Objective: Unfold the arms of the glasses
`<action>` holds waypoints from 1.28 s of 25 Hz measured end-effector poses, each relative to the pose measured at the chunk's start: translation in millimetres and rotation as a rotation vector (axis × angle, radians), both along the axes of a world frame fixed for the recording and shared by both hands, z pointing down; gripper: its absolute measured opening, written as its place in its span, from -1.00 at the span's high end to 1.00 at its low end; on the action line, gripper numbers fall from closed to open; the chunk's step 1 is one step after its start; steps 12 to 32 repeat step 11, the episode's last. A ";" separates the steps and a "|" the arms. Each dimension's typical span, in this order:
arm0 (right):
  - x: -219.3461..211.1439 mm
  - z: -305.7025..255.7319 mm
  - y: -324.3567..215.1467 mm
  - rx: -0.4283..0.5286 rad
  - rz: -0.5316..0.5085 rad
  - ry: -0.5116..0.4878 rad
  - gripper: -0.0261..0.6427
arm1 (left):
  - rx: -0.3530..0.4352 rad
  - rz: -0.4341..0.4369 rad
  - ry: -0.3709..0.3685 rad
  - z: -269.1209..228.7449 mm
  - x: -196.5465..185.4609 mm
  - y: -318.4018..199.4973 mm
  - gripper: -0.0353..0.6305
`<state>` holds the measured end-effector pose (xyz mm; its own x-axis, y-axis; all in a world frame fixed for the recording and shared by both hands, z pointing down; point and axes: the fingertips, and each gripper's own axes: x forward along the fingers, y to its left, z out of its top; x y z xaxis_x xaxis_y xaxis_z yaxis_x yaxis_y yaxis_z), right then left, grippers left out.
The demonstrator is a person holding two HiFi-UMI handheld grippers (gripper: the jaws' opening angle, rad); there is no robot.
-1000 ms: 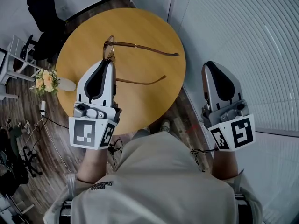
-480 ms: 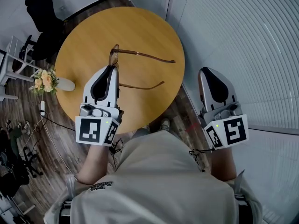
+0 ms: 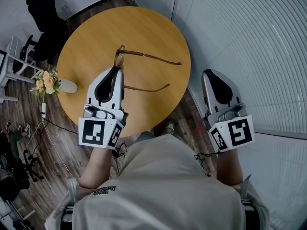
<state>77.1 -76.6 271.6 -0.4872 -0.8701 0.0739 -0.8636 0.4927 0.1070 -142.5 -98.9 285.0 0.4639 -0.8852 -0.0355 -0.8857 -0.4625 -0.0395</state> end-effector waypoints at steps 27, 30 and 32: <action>-11.3 5.4 -7.7 -0.029 -0.027 -0.032 0.80 | -0.018 0.004 -0.006 10.3 -4.2 -7.0 0.76; -11.3 5.4 -7.7 -0.029 -0.027 -0.032 0.80 | -0.018 0.004 -0.006 10.3 -4.2 -7.0 0.76; -11.3 5.4 -7.7 -0.029 -0.027 -0.032 0.80 | -0.018 0.004 -0.006 10.3 -4.2 -7.0 0.76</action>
